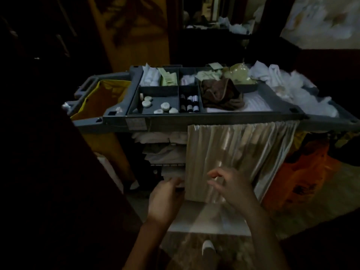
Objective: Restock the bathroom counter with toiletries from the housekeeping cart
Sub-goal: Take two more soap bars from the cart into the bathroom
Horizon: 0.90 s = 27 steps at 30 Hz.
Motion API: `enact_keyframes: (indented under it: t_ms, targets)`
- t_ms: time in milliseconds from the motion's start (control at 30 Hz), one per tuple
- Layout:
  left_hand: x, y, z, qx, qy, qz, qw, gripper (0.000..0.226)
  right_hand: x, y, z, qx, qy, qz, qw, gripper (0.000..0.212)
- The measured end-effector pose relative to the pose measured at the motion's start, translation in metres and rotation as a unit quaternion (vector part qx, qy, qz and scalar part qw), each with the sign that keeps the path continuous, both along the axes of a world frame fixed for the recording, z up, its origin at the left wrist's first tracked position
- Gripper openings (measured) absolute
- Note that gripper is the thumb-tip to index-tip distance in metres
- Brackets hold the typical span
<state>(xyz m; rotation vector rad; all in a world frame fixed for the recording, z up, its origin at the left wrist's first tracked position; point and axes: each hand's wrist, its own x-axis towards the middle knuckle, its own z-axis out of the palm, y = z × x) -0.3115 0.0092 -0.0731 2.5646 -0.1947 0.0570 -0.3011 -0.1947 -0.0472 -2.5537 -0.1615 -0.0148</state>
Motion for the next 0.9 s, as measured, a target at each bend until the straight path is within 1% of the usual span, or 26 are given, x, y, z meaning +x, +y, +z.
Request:
enact_keyframes:
  t_ms: [100,167,233,333,500,600,667,767,900]
  targets:
    - [0.042,-0.018,0.008,0.0,0.011,0.022,1.0,0.033,0.064,-0.022,0.016,-0.007,-0.009,0.034,0.999,0.019]
    - [0.067,-0.026,0.018,-0.012,0.01,0.048,0.999,0.033,0.1,-0.028,0.028,-0.005,0.004,0.06,0.998,0.021]
    - [0.091,-0.03,0.022,-0.017,-0.013,0.086,0.996,0.03,0.132,-0.03,0.035,0.001,0.013,0.078,0.997,0.022]
    - [0.111,-0.034,0.023,-0.018,-0.017,0.127,0.992,0.028,0.168,-0.026,0.024,0.004,0.019,0.11,0.994,0.022]
    - [0.13,-0.023,0.015,-0.007,0.034,0.184,0.982,0.03,0.208,0.002,0.005,0.025,0.073,0.165,0.983,0.023]
    - [0.155,-0.011,0.02,-0.007,0.012,0.214,0.977,0.03,0.239,0.016,-0.001,0.033,0.061,0.195,0.978,0.021]
    - [0.176,-0.006,0.026,-0.006,-0.01,0.217,0.976,0.035,0.255,0.02,0.001,0.036,0.047,0.197,0.979,0.019]
    - [0.222,0.001,0.035,-0.021,-0.062,0.202,0.977,0.044,0.286,0.023,0.004,0.038,0.017,0.181,0.983,0.016]
    - [0.298,0.025,0.04,-0.066,-0.09,0.204,0.972,0.039,0.342,0.038,0.018,0.042,-0.014,0.152,0.987,0.015]
